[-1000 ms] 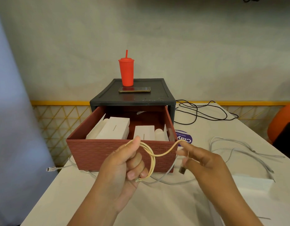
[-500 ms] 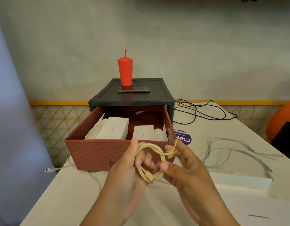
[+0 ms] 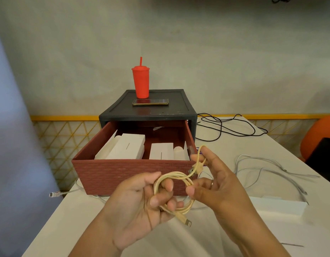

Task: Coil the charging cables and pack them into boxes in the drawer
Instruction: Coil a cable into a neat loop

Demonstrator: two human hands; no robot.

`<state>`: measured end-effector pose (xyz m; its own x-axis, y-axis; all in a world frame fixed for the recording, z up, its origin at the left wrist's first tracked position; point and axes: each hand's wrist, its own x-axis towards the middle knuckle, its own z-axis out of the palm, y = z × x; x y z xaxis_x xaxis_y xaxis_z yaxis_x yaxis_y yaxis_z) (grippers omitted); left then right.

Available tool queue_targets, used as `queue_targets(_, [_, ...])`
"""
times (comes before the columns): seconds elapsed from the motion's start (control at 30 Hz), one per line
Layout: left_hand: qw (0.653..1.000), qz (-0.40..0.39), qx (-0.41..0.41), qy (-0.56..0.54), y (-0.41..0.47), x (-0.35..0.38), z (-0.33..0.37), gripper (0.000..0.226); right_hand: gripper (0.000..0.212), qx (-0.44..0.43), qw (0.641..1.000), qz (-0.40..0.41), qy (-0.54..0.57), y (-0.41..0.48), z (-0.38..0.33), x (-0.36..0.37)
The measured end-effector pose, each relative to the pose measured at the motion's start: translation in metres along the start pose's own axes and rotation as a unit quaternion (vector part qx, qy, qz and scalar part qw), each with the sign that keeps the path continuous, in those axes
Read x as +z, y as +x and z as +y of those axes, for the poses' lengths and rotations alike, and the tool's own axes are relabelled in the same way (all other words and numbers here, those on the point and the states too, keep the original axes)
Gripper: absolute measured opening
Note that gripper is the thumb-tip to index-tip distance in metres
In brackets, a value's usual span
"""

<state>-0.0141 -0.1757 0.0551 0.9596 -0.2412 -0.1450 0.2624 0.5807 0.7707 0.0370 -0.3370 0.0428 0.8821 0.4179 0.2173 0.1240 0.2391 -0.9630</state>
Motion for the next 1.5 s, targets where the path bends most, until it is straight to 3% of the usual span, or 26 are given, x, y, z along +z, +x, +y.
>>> queue_targets(0.23, [0.994,0.071,0.078,0.01,0.003,0.014,-0.01,0.045,0.087,0.015,0.999,-0.001,0.043,0.003,0.006,0.001])
queue_targets(0.43, [0.982,0.123,0.142,-0.014,0.007,0.023,-0.015,0.039,0.077,0.048,0.997,-0.003,0.057,0.001,0.006,0.0])
queue_targets(0.53, [0.978,0.137,0.159,-0.01,0.007,0.023,-0.012,0.039,0.083,0.068,0.995,-0.032,0.063,-0.003,0.005,-0.003])
queue_targets(0.63, [0.979,0.129,0.159,-0.021,0.008,0.023,-0.014,0.038,0.058,0.079,0.992,-0.071,0.068,-0.006,0.008,-0.001])
queue_targets(0.73, [0.98,0.113,0.161,-0.03,0.01,0.022,-0.017,0.038,0.049,0.072,0.995,-0.068,0.032,-0.006,0.01,0.005])
queue_targets(0.87, [0.979,0.11,0.165,-0.035,0.009,0.021,-0.014,0.038,0.05,0.081,0.993,-0.065,0.051,-0.006,0.009,0.006])
queue_targets(1.03, [0.977,0.12,0.175,-0.031,0.01,0.016,-0.013,0.039,0.07,0.082,0.981,-0.069,0.164,-0.005,0.011,0.004])
queue_targets(1.1, [0.975,0.124,0.183,-0.008,0.011,0.015,-0.015,0.039,0.062,0.086,0.982,-0.075,0.15,-0.006,0.011,0.007])
queue_targets(1.27, [0.958,0.151,0.216,0.11,0.013,0.014,-0.023,0.041,0.012,0.102,0.994,-0.018,0.044,-0.009,0.007,0.021])
queue_targets(1.4, [0.933,0.152,0.235,0.228,0.014,0.017,-0.029,0.044,0.036,0.092,0.989,0.025,-0.114,-0.005,0.012,0.027])
queue_targets(1.5, [0.917,0.152,0.256,0.267,0.011,0.022,-0.031,0.049,0.033,0.147,0.982,0.028,-0.112,-0.005,0.016,0.027])
